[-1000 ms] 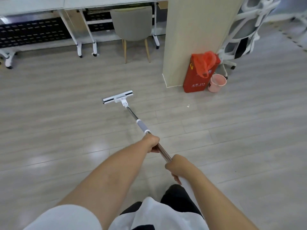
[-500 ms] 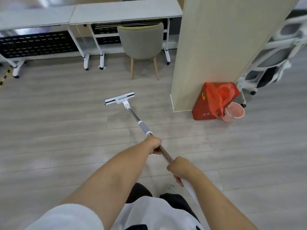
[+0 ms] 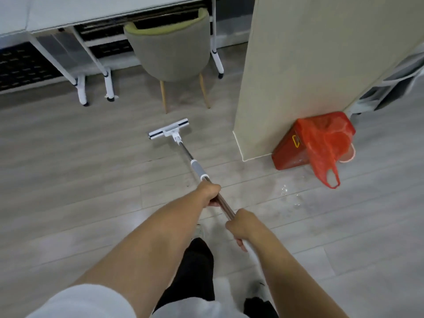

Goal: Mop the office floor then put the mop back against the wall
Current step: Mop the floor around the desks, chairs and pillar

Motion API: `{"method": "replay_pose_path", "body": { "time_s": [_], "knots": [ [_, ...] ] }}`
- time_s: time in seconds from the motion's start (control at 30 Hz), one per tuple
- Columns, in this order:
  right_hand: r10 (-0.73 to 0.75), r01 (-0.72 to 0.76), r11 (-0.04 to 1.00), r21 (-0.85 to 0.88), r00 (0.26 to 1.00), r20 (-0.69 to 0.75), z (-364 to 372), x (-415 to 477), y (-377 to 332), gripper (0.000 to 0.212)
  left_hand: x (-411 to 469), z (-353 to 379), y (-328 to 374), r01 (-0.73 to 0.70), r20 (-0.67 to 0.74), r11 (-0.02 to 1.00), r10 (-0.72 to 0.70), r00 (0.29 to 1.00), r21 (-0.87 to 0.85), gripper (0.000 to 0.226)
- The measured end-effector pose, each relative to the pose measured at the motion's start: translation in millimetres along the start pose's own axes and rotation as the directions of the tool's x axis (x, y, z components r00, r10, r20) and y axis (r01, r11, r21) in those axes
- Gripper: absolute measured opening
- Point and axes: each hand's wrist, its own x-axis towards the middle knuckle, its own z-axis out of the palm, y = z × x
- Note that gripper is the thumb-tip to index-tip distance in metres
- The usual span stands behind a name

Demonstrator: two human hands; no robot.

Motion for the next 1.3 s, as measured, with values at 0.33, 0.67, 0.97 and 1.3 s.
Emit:
{"method": "replay_pose_path", "body": {
  "time_s": [0.33, 0.67, 0.97, 1.3],
  "knots": [
    [0.088, -0.077, 0.984, 0.162, 0.995, -0.057, -1, 136, -138, 0.019, 152, -78, 68, 0.026, -0.058, 0.999, -0.024, 0.998, 0.045, 0.024],
    [0.092, -0.09, 0.967, 0.238, 0.996, 0.003, 39, 149, -128, 0.022, 150, -90, 32, 0.07, 0.049, 0.995, -0.074, 0.996, 0.072, 0.019],
    [0.035, -0.043, 0.942, 0.333, 0.999, 0.03, 93, 72, -1, 0.026, 56, 2, -76, -0.008, 0.0, 0.989, 0.008, 1.0, 0.144, 0.028],
    [0.103, -0.149, 0.934, 0.325, 0.983, 0.153, 159, -57, 169, 0.024, -99, 107, -214, 0.025, 0.094, 0.999, -0.029, 0.995, 0.035, 0.018]
  ]
}}
